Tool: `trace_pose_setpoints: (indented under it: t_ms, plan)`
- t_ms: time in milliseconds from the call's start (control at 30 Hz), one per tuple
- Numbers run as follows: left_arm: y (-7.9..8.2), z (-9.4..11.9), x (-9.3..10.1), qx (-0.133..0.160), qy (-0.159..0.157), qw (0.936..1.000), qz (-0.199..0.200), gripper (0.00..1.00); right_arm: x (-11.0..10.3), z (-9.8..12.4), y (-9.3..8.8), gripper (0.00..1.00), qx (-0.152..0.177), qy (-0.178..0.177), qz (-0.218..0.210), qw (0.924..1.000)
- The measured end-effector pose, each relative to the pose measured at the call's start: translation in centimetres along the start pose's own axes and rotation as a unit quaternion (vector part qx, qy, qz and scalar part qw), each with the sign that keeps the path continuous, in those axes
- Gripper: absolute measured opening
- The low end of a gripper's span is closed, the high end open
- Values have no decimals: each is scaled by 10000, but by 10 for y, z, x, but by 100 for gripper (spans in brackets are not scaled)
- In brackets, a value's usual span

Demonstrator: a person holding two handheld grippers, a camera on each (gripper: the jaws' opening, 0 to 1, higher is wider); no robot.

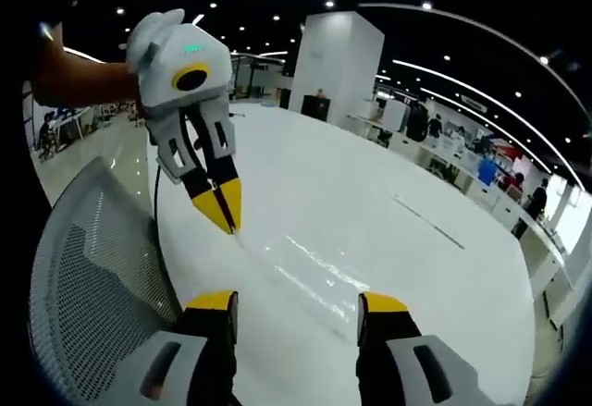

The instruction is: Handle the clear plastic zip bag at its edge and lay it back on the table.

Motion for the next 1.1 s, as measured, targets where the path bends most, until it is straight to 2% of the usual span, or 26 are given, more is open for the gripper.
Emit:
trace_pose_setpoints:
  t_ms: [267,633,967,1100]
  plan:
    - [8,7,-1,31,-68,9999,-73,0,-2,-4,4,43,-1,190,115,9998]
    - [17,9,2,104,-169,9995,-234,0,-9,-11,14,24,43,542,368,9978]
    - [21,10,5,199,-229,9991,-281,0,-17,-17,20,15,77,814,601,9948]
    - [23,10,6,237,-245,9989,-311,0,-20,-18,24,5,146,856,850,9926]
Point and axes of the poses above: the point that each gripper's makers call its tool centre point, and the gripper's own axes: z roughly backward along the fingers, x roughly to its right, y roughly out of its top, the point moved 7 cm from there along z, roughly backward along the fingers, and after that the axes turned 4 degrees about z, right-handed, at the moved point
